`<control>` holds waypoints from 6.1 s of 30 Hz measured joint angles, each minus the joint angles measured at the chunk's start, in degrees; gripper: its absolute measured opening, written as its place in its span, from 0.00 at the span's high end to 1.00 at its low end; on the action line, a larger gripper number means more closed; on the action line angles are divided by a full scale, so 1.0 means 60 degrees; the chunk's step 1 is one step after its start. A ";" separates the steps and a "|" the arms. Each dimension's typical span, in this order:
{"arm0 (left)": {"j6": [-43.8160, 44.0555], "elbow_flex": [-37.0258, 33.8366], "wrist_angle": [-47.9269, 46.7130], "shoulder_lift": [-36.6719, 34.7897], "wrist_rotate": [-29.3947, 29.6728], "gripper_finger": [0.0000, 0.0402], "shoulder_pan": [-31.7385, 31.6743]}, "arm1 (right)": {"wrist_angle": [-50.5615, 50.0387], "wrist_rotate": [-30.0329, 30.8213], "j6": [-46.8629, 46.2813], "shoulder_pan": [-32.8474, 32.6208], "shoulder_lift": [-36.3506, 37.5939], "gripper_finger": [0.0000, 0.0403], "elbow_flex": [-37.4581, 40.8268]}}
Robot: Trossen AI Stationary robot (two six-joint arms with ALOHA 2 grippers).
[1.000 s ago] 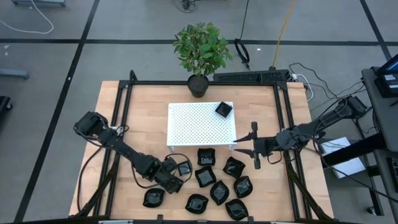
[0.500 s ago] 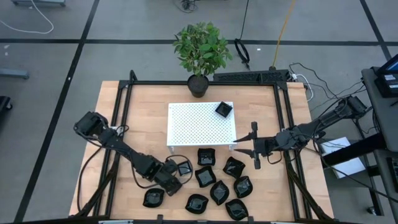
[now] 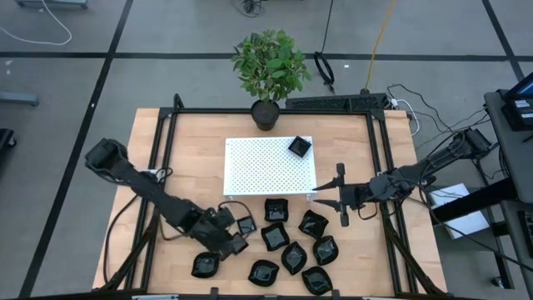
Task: Pick & Place Mini shaped plates
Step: Stack the black square plate on top of the black square plate on the shelf
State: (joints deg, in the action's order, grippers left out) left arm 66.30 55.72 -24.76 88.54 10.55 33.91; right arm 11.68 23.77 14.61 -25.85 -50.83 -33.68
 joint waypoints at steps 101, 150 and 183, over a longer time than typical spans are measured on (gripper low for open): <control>-1.2577 0.0011 0.3270 -0.3326 -0.0510 0.15 -0.6149 | -0.6141 -0.2706 -0.1792 0.6987 -0.3508 1.00 -0.6102; -1.2563 0.0012 0.3229 -0.3131 -0.0430 0.19 -0.6157 | -0.9766 -0.5946 -0.0782 0.8725 -0.4980 0.80 -0.6920; -0.8726 0.1611 -0.1757 -0.0738 0.1050 0.19 -0.1631 | -0.6437 -0.6004 -0.0105 0.6606 -0.3625 0.68 -0.6895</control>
State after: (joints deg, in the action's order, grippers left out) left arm 13.94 65.39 -35.30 84.11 16.85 24.13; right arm -26.94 -12.25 13.98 13.79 -72.58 -75.05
